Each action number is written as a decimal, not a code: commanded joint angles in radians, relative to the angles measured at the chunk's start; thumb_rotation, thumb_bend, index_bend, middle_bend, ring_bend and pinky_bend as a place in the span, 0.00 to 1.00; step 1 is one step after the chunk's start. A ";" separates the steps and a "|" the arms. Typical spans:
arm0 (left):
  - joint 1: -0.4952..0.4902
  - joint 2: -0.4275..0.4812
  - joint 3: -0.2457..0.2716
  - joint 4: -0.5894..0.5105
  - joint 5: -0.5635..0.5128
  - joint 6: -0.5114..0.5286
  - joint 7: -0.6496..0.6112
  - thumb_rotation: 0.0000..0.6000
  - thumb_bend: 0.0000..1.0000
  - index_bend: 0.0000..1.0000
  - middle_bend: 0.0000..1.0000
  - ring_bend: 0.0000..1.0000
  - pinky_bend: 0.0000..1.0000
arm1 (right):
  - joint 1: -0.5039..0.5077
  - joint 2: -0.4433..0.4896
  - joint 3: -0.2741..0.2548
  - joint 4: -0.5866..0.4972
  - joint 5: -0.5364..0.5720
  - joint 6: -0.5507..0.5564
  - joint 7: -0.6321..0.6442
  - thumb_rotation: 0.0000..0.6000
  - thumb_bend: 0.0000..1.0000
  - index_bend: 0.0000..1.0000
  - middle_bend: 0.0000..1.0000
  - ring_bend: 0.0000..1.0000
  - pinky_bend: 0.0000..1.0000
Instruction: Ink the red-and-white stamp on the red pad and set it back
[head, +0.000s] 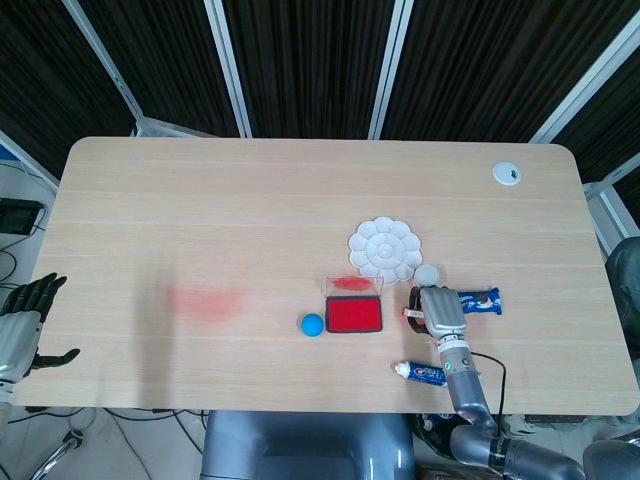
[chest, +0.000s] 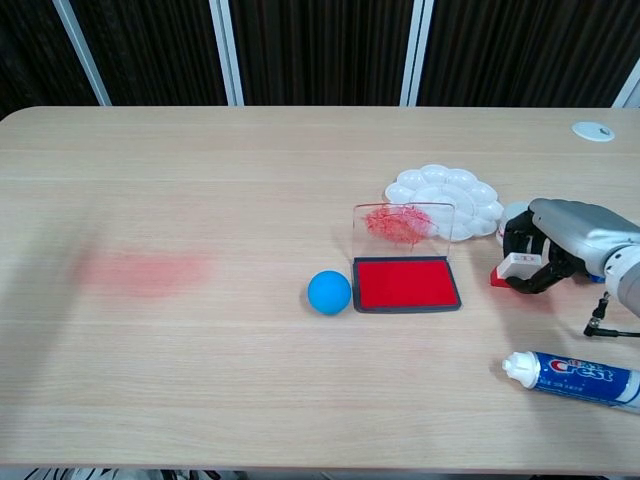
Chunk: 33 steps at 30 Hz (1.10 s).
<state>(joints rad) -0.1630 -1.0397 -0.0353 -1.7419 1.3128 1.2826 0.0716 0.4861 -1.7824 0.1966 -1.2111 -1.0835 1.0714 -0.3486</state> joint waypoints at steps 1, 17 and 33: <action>0.000 0.000 0.000 -0.001 -0.001 0.000 0.000 1.00 0.03 0.00 0.00 0.00 0.00 | 0.000 0.001 0.000 -0.001 0.003 -0.001 -0.003 1.00 0.36 0.70 0.52 0.45 0.44; 0.000 0.002 0.000 -0.002 -0.003 -0.002 0.001 1.00 0.03 0.00 0.00 0.00 0.00 | 0.008 0.014 0.003 -0.027 0.030 -0.007 -0.053 1.00 0.36 0.69 0.51 0.44 0.44; -0.001 0.007 0.001 -0.005 -0.003 -0.006 -0.004 1.00 0.03 0.00 0.00 0.00 0.00 | 0.032 0.042 0.010 -0.083 0.100 -0.014 -0.163 1.00 0.36 0.68 0.51 0.44 0.44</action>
<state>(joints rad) -0.1642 -1.0327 -0.0340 -1.7474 1.3092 1.2764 0.0675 0.5154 -1.7419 0.2071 -1.2921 -0.9873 1.0582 -0.5066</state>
